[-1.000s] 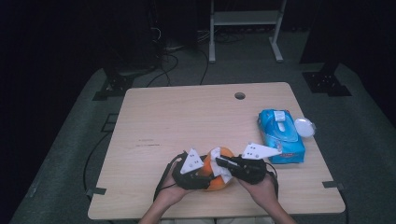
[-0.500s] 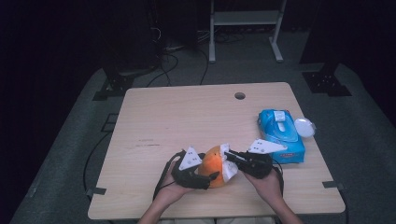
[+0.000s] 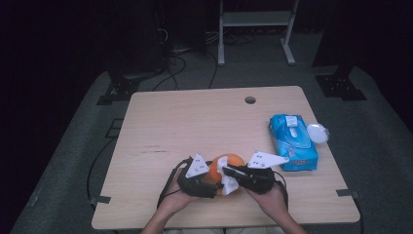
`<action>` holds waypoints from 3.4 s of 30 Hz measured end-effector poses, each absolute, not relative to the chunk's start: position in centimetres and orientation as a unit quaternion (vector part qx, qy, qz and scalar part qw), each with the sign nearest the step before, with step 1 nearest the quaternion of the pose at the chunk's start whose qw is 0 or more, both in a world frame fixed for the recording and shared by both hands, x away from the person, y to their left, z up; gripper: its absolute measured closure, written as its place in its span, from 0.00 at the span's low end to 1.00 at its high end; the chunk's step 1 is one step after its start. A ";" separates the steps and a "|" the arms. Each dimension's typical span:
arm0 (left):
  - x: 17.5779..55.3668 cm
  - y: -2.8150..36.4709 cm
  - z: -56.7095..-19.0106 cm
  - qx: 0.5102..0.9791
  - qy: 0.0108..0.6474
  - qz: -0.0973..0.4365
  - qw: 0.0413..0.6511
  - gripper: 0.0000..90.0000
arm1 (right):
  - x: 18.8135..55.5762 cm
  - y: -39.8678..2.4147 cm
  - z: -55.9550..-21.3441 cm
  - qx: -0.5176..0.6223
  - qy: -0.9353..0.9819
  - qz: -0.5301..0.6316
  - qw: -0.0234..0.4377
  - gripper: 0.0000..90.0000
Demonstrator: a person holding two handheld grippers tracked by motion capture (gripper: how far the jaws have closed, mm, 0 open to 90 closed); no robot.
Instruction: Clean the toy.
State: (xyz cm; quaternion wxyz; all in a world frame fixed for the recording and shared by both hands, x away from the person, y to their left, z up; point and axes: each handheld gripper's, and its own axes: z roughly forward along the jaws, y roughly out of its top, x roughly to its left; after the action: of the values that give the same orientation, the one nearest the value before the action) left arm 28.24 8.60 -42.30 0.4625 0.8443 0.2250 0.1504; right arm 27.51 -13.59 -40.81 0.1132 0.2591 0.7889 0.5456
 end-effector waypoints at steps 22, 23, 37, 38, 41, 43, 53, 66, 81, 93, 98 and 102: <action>28.6 9.2 -42.0 0.838 0.236 0.129 0.474 0.23 | 29.0 -15.3 -41.5 0.299 0.776 0.540 0.128 0.92; 28.6 9.2 -41.9 0.836 0.239 0.129 0.476 0.20 | 29.0 -15.4 -41.5 0.303 0.774 0.541 0.126 0.92; 28.5 9.4 -41.9 0.829 0.241 0.135 0.486 0.19 | 30.7 -17.9 -43.0 0.357 0.758 0.533 0.122 0.92; 28.5 9.2 -41.9 0.831 0.239 0.140 0.482 0.19 | 30.7 -17.9 -43.0 0.360 0.754 0.538 0.112 0.92; 28.4 9.4 -42.3 0.831 0.234 0.163 0.477 0.30 | 30.1 -17.1 -42.2 0.331 0.756 0.555 0.103 0.92; 28.2 9.6 -42.4 0.835 0.225 0.170 0.472 0.35 | 30.2 -17.0 -42.1 0.323 0.762 0.551 0.106 0.92; 28.3 9.5 -42.2 0.831 0.223 0.129 0.494 0.25 | 29.6 -16.5 -41.6 0.316 0.756 0.565 0.092 0.92; 28.0 9.6 -42.2 0.843 0.189 0.124 0.489 0.29 | 30.6 -18.0 -42.6 0.349 0.742 0.567 0.079 0.92; 28.1 9.6 -42.4 0.842 0.198 0.115 0.488 0.34 | 30.3 -17.3 -42.7 0.336 0.751 0.563 0.085 0.92; 28.1 10.9 -43.0 0.852 0.177 0.093 0.483 0.37 | 30.5 -17.8 -43.0 0.349 0.737 0.575 0.065 0.91; 28.1 11.2 -43.0 0.856 0.168 0.091 0.480 0.37 | 31.0 -18.2 -44.4 0.371 0.738 0.561 0.061 0.91; 28.0 11.0 -43.1 0.855 0.163 0.080 0.486 0.35 | 31.0 -18.3 -44.2 0.376 0.730 0.569 0.050 0.91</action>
State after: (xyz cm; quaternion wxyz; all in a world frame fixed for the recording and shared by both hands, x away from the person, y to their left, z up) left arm 27.96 11.04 -43.06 0.4861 0.8548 0.1633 0.0799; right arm 30.96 -18.26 -44.18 0.0501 0.3762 0.7299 0.5685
